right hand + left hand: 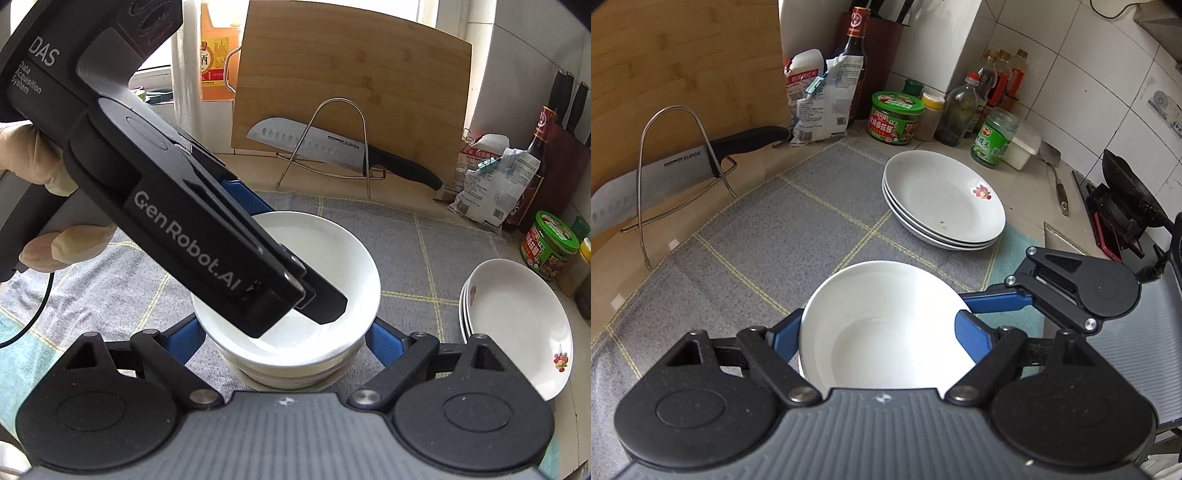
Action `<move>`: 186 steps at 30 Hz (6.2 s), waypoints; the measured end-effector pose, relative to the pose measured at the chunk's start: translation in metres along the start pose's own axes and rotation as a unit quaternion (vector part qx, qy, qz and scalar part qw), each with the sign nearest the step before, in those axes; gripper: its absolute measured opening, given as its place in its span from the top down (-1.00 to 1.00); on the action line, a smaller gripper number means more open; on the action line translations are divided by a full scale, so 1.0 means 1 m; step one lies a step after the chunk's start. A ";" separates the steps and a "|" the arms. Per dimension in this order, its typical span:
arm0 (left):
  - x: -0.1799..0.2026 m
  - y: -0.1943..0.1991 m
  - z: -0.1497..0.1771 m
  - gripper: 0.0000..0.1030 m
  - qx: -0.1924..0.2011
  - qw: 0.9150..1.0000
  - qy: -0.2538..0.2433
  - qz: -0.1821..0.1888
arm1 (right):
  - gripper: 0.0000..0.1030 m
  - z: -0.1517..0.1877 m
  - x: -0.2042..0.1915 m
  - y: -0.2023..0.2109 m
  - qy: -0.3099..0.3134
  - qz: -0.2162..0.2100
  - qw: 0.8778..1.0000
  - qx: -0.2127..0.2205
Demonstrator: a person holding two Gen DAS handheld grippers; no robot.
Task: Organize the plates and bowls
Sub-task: 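Lower the white bowl into the nested bowls and open the left tool, then move both tools to opposite sides of the three-bowl stack, then grasp the bowl stack with the left tool while the right tool grasps its other side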
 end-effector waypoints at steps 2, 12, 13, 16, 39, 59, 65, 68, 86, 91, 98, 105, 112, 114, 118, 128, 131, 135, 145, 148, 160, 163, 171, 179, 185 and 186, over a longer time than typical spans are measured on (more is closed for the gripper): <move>-0.001 -0.003 0.001 -0.64 -0.003 1.000 0.002 0.001 | -0.85 0.001 0.000 -0.001 0.000 0.000 1.000 -0.002; -0.006 -0.009 0.003 -0.64 -0.005 1.000 0.013 0.003 | -0.85 0.002 0.003 -0.004 -0.001 0.000 1.000 -0.003; -0.006 -0.009 0.002 -0.64 -0.005 1.000 0.014 0.003 | -0.85 0.002 0.002 -0.004 -0.002 0.000 1.000 -0.003; -0.006 -0.009 0.002 -0.64 -0.004 1.000 0.015 0.004 | -0.85 0.002 0.003 -0.004 -0.003 0.000 1.000 -0.003; -0.008 -0.002 0.001 -0.70 0.015 1.000 0.005 -0.011 | -1.00 0.000 0.007 -0.002 -0.004 0.001 1.000 0.008; -0.006 0.042 0.020 -0.82 0.057 0.997 -0.004 -0.051 | -1.00 0.006 0.005 0.013 -0.001 0.009 1.000 0.017; 0.000 0.054 0.038 -0.87 0.081 0.994 -0.004 -0.077 | -1.00 0.017 0.009 0.021 0.002 0.007 1.000 0.017; 0.005 0.054 0.053 -0.92 0.087 0.992 -0.006 -0.094 | -1.00 0.026 0.012 0.019 0.007 0.005 1.000 0.004; 0.019 -0.018 0.098 -0.93 0.023 0.984 0.073 -0.163 | -1.00 0.059 0.057 -0.035 0.081 -0.059 0.994 -0.043; 0.019 -0.036 0.098 -0.93 -0.001 0.982 0.068 -0.174 | -1.00 0.063 0.061 -0.045 0.084 -0.082 0.992 -0.054; 0.014 -0.047 0.099 -0.99 -0.010 0.983 0.030 -0.179 | -1.00 0.068 0.060 -0.046 0.086 -0.083 0.991 -0.056; 0.009 -0.046 0.100 -0.99 0.014 0.987 -0.010 -0.157 | -1.00 0.067 0.060 -0.047 0.081 -0.078 0.992 -0.055; 0.009 -0.043 0.109 -0.99 0.065 0.986 -0.030 -0.149 | -1.00 0.067 0.059 -0.046 0.076 -0.074 0.992 -0.061; 0.009 -0.042 0.109 -0.99 0.073 0.985 -0.031 -0.150 | -1.00 0.066 0.059 -0.047 0.074 -0.072 0.993 -0.063; 0.010 -0.041 0.110 -1.00 0.084 0.984 -0.032 -0.154 | -1.00 0.062 0.058 -0.049 0.075 -0.070 0.992 -0.077; 0.010 -0.042 0.109 -0.99 0.085 0.983 -0.023 -0.161 | -1.00 0.057 0.059 -0.055 0.123 -0.109 0.983 -0.076; 0.010 -0.044 0.105 -0.99 0.070 0.983 -0.015 -0.166 | -1.00 0.056 0.060 -0.056 0.140 -0.121 0.980 -0.077; 0.007 -0.045 0.100 -0.99 0.051 0.986 -0.019 -0.158 | -1.00 0.052 0.061 -0.058 0.159 -0.137 0.975 -0.074; 0.002 -0.049 0.092 -0.99 0.029 0.990 -0.053 -0.127 | -1.00 0.036 0.056 -0.070 0.215 -0.179 0.957 -0.070; 0.001 -0.050 0.092 -0.99 0.028 0.991 -0.066 -0.116 | -1.00 0.035 0.056 -0.072 0.230 -0.192 0.952 -0.064; -0.002 -0.050 0.092 -0.99 0.018 0.990 -0.116 -0.072 | -1.00 0.021 0.046 -0.083 0.289 -0.229 0.927 -0.072; -0.003 -0.051 0.091 -0.99 0.011 0.989 -0.133 -0.057 | -1.00 0.018 0.042 -0.085 0.302 -0.236 0.921 -0.075; -0.004 -0.055 0.086 -0.97 -0.007 0.986 -0.165 -0.028 | -1.00 0.014 0.036 -0.082 0.339 -0.241 0.907 -0.064; 0.000 -0.058 0.083 -0.76 -0.017 0.982 -0.190 -0.008 | -0.81 0.005 0.035 -0.077 0.346 -0.256 0.901 -0.058; -0.003 -0.061 0.082 -0.72 -0.025 0.981 -0.195 0.002 | -0.65 0.006 0.033 -0.072 0.357 -0.259 0.896 -0.058; -0.004 -0.061 0.082 -0.72 -0.027 0.980 -0.196 0.004 | -0.65 0.006 0.032 -0.073 0.357 -0.259 0.896 -0.058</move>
Point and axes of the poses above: each gripper's, at about its wrist camera, not at the fingertips, and y roughly against the way its jaws point, x to its right, z to its underside, the point moved 4 cm from there along -y, roughly the way its jaws point, and after that the axes turned 5 degrees about z, right-handed, at the moved point
